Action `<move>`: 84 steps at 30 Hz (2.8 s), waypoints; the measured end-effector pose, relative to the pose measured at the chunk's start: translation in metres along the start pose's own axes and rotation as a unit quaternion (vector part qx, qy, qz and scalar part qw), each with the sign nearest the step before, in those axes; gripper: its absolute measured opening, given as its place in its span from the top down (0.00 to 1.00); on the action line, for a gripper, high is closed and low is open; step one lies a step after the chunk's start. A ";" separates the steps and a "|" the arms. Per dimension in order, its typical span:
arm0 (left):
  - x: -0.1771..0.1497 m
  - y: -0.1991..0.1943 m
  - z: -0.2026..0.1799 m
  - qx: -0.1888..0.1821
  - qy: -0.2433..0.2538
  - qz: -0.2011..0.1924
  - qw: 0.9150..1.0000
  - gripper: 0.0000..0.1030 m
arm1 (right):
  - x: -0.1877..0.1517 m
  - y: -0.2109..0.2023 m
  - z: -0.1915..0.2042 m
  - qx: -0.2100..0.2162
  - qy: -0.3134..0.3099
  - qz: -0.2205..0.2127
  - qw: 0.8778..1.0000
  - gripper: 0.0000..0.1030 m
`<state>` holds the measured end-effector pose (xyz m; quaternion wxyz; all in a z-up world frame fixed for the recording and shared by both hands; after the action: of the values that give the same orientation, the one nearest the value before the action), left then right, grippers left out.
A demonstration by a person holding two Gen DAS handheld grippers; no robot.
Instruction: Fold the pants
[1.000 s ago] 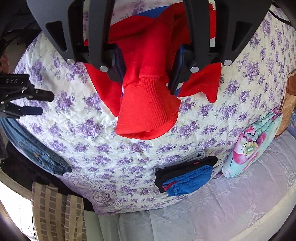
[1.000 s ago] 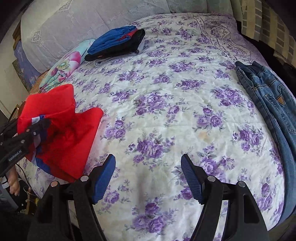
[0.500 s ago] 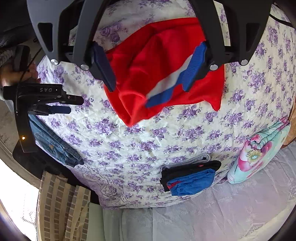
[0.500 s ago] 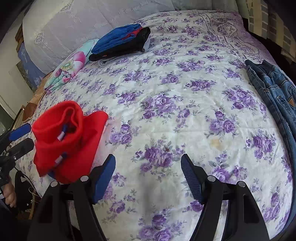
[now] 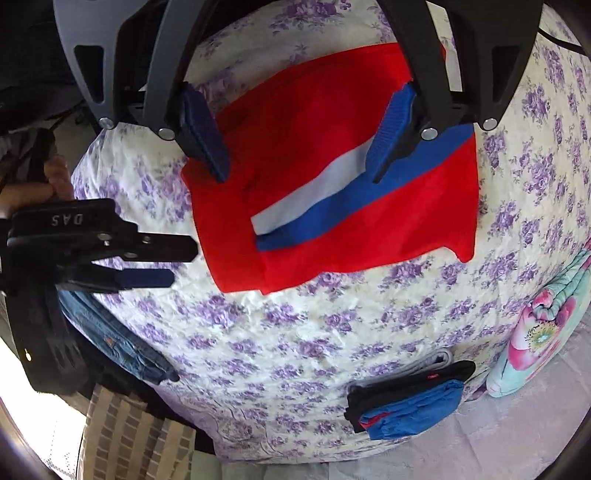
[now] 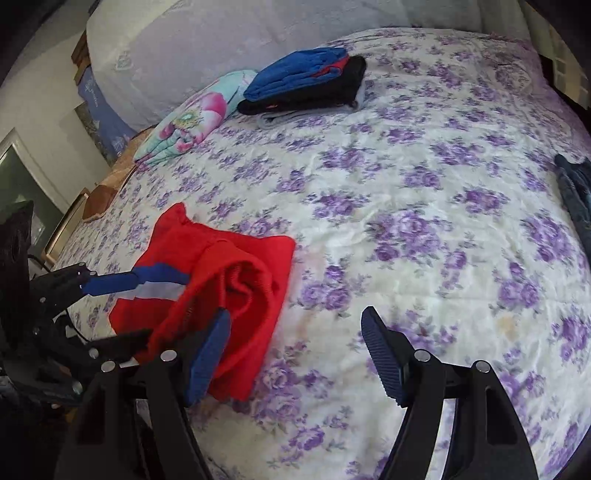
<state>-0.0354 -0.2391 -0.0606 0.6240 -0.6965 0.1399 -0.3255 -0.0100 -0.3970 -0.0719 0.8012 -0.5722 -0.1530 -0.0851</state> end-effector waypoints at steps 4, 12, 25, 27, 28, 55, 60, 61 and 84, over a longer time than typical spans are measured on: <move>-0.004 0.004 0.001 -0.018 -0.012 0.013 1.000 0.29 | 0.013 0.016 0.010 -0.032 -0.039 0.006 0.999 0.29; -0.001 0.013 0.002 -0.019 -0.018 0.019 0.999 0.29 | 0.034 0.017 0.007 -0.013 -0.050 -0.006 0.999 0.29; -0.010 -0.003 0.021 -0.044 -0.053 0.004 0.998 0.29 | 0.010 -0.020 -0.010 0.013 -0.017 -0.032 0.999 0.29; -0.013 -0.009 0.030 -0.045 -0.070 -0.001 0.997 0.29 | 0.003 -0.029 -0.009 0.041 -0.013 -0.036 0.998 0.35; -0.014 -0.012 0.034 -0.050 -0.077 -0.003 0.996 0.29 | 0.002 -0.032 -0.005 0.057 -0.014 -0.037 0.998 0.39; -0.034 0.019 0.082 -0.006 -0.154 0.041 0.987 0.25 | -0.020 -0.015 0.042 0.096 -0.093 0.068 0.989 0.64; -0.040 0.005 0.094 -0.009 -0.165 0.026 0.986 0.25 | 0.010 -0.047 0.058 0.100 -0.098 -0.012 0.990 0.64; -0.040 0.006 0.096 -0.005 -0.165 0.029 0.986 0.25 | 0.017 -0.045 0.067 0.101 -0.107 -0.018 0.989 0.64; -0.041 0.015 0.137 0.015 -0.125 0.042 0.991 0.16 | 0.020 0.010 0.072 0.069 0.005 0.015 0.998 0.56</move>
<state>0.0235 -0.1105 -0.0881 0.6605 -0.7154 0.0851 -0.2112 0.0017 -0.3255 -0.0525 0.8405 -0.5177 -0.1461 -0.0649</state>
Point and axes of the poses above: each gripper's, at about its wrist camera, not at the fingertips, and y roughly the way its jaws point, z to its left, x to its top, the point moved 3 cm from there along y, roughly the way its jaws point, and after that the axes turned 14 degrees about z, right-handed, at the moved point
